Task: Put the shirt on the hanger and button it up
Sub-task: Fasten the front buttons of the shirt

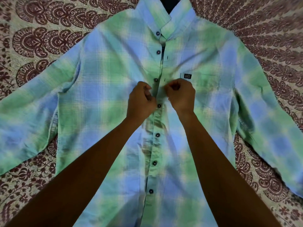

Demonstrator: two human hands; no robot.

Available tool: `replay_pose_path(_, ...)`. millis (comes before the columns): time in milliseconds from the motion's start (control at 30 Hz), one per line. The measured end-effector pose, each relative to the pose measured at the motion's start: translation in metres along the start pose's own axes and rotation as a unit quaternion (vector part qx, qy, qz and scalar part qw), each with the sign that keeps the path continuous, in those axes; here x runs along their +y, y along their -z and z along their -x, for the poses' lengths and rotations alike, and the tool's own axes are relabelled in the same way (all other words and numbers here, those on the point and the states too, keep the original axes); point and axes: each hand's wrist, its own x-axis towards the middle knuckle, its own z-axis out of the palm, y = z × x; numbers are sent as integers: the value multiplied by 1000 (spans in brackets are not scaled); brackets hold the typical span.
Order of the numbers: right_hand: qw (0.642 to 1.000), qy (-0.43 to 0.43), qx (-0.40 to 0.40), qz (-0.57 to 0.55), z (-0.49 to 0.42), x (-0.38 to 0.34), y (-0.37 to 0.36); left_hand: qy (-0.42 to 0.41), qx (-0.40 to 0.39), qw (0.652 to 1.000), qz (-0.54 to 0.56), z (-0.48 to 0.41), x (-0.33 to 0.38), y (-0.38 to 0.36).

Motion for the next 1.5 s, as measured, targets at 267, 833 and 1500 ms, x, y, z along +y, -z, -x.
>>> replay_pose_path(267, 995, -35, -3, 91, -18, -17, -23, 7, -83, 986, -146, -69, 22, -9)
replay_pose_path(833, 900, -179, -76, -391, -31, 6, -8, 118, -167, 973, 111, -72, 32, -2)
replay_pose_path(1500, 957, -126, -40, -258, -35, 19, -23, 94, -122, 978, 142, -68, 21, -8)
